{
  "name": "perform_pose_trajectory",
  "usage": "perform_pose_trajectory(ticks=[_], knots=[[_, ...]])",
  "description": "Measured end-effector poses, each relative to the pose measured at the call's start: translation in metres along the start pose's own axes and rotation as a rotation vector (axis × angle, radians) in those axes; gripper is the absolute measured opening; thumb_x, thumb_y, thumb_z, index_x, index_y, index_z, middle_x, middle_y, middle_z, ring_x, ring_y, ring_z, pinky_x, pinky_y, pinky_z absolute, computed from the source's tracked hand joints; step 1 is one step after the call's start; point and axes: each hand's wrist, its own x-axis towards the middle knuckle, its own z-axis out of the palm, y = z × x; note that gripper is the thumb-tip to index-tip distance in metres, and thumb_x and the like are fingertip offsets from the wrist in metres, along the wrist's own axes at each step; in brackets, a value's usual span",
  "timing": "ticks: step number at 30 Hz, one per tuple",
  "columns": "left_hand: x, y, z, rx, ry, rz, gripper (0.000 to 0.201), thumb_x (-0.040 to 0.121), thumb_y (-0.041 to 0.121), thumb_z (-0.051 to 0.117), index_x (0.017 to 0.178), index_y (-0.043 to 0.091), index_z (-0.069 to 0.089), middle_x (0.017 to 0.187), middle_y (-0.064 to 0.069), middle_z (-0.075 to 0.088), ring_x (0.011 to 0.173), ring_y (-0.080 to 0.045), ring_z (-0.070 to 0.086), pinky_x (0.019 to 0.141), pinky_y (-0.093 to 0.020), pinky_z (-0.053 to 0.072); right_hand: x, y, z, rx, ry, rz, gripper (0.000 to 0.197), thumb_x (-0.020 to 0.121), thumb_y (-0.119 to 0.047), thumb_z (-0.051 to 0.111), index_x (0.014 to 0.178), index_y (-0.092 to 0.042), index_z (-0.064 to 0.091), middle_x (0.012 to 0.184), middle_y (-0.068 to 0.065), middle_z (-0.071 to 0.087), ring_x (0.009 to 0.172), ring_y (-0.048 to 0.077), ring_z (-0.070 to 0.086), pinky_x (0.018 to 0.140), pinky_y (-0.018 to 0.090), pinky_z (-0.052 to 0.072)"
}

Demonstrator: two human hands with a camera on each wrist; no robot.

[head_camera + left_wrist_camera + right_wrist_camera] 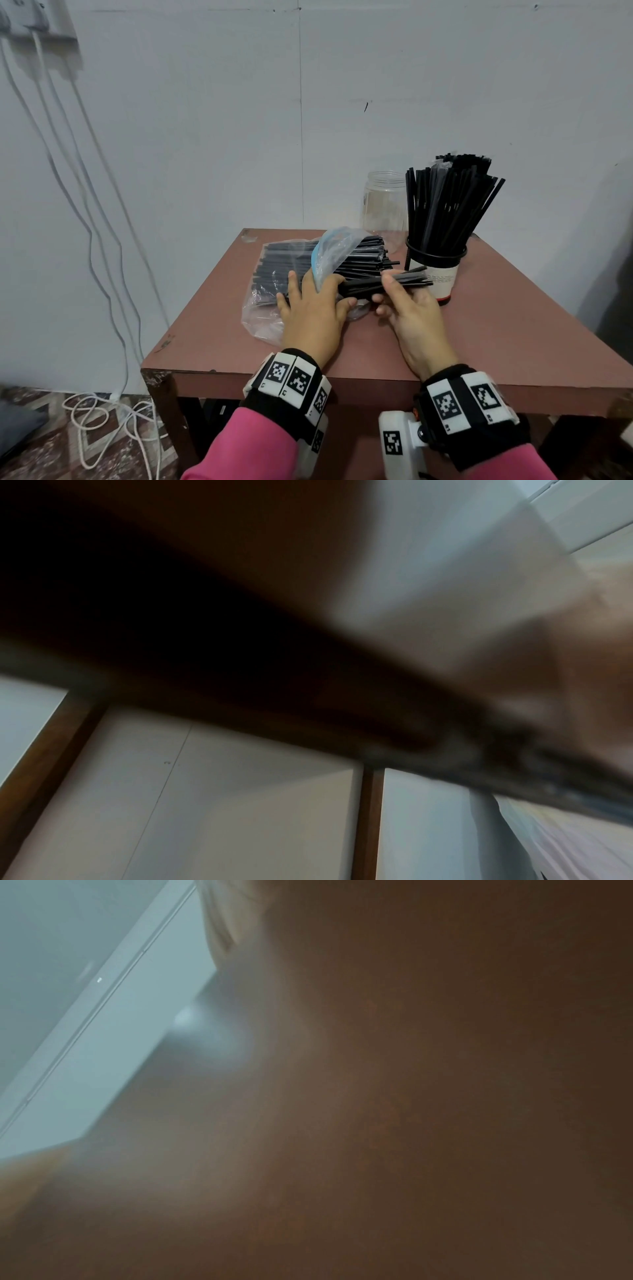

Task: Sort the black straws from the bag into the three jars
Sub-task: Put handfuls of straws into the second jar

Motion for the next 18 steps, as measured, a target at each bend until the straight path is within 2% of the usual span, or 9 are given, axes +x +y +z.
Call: perform_pose_trajectory(ticks=[4, 6, 12, 16, 18], knots=[[0.0, -0.001, 0.0, 0.006, -0.011, 0.01, 0.038, 0.097, 0.048, 0.041, 0.134, 0.037, 0.039, 0.155, -0.002, 0.019, 0.147, -0.032, -0.004, 0.116, -0.057, 0.001, -0.001, -0.001, -0.001, -0.027, -0.026, 0.016, 0.013, 0.096, -0.016, 0.055, 0.093, -0.013, 0.068, 0.081, 0.005, 0.069, 0.064, 0.011, 0.058, 0.053, 0.023, 0.042], [0.0, -0.001, 0.0, 0.002, -0.013, 0.008, 0.039, 0.097, 0.048, 0.042, 0.134, 0.038, 0.038, 0.154, -0.002, 0.02, 0.147, -0.032, -0.005, 0.116, -0.057, 0.001, -0.001, 0.001, 0.0, -0.069, -0.026, 0.003, 0.015, 0.095, -0.015, 0.056, 0.093, -0.01, 0.07, 0.079, 0.008, 0.068, 0.062, 0.011, 0.057, 0.051, 0.02, 0.044], [0.0, -0.001, 0.0, -0.009, 0.002, -0.001, 0.045, 0.096, 0.048, 0.045, 0.138, 0.036, 0.034, 0.155, -0.002, 0.02, 0.147, -0.03, -0.004, 0.116, -0.055, 0.002, 0.002, -0.001, -0.005, -0.025, 0.221, -0.128, 0.012, 0.098, -0.009, 0.052, 0.092, -0.009, 0.062, 0.077, 0.002, 0.065, 0.058, 0.008, 0.054, 0.046, 0.016, 0.044], [0.0, -0.001, -0.001, -0.023, 0.004, -0.001, 0.045, 0.096, 0.048, 0.046, 0.138, 0.036, 0.035, 0.154, -0.001, 0.022, 0.147, -0.029, -0.003, 0.116, -0.055, 0.002, 0.001, -0.008, -0.009, -0.109, 0.231, -0.158, 0.015, 0.098, -0.009, 0.051, 0.097, 0.003, 0.06, 0.077, 0.008, 0.062, 0.054, 0.006, 0.054, 0.046, 0.016, 0.046], [0.0, -0.001, -0.001, -0.024, 0.003, -0.002, 0.045, 0.095, 0.048, 0.046, 0.138, 0.036, 0.036, 0.154, -0.001, 0.022, 0.147, -0.029, -0.003, 0.116, -0.055, 0.002, 0.0, -0.019, -0.015, -0.149, 0.226, -0.168, 0.017, 0.098, -0.012, 0.052, 0.091, 0.0, 0.061, 0.072, 0.008, 0.061, 0.05, 0.004, 0.054, 0.046, 0.016, 0.046]])
